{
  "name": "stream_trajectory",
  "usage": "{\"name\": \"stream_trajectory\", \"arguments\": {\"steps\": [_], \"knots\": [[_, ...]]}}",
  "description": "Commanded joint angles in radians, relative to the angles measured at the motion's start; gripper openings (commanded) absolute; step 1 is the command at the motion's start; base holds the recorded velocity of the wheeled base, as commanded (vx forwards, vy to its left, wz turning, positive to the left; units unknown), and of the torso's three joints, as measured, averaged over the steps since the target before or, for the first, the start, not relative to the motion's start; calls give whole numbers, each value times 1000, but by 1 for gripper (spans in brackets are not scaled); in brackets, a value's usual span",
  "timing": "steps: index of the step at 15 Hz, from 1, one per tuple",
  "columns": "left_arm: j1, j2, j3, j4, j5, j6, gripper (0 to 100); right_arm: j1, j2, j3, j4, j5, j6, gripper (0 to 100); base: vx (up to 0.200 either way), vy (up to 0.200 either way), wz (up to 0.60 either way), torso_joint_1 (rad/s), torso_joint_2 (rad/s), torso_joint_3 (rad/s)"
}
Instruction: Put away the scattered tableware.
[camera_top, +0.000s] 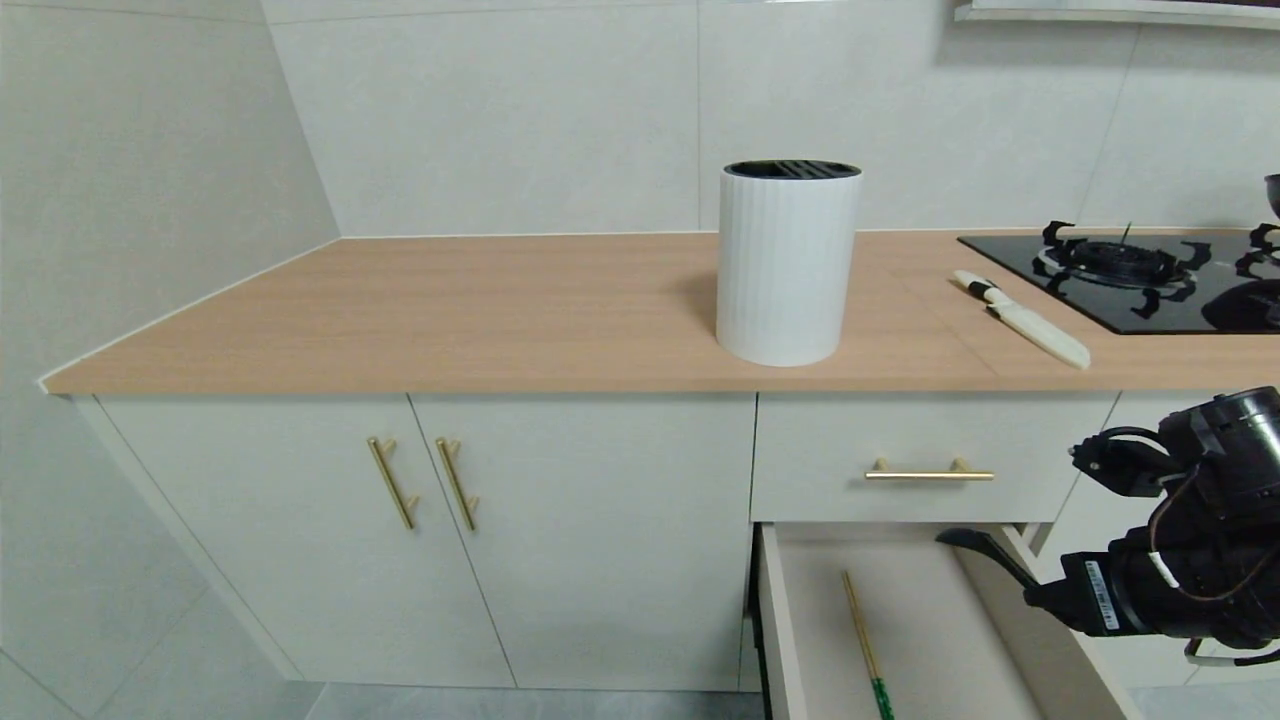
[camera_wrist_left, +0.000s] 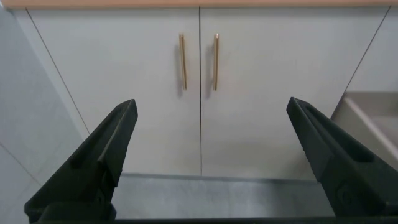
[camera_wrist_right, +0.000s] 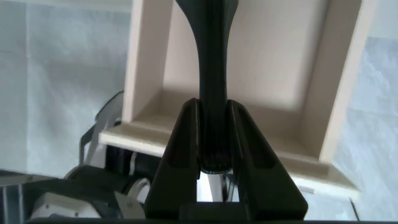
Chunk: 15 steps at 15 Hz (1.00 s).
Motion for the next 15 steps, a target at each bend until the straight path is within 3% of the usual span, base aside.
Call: {"name": "stream_trajectory", "arguments": {"steps": [1, 10, 15], "knots": [[0, 0, 0, -1, 0, -1, 100, 3, 12, 12, -5, 0, -1, 0, 0, 0, 0, -168, 476, 286], [0, 0, 0, -1, 0, -1, 100, 3, 27, 15, -6, 0, -1, 0, 0, 0, 0, -138, 438, 297], [0, 0, 0, -1, 0, -1, 100, 17, 34, 17, -8, 0, -1, 0, 0, 0, 0, -15, 68, 39]]}}
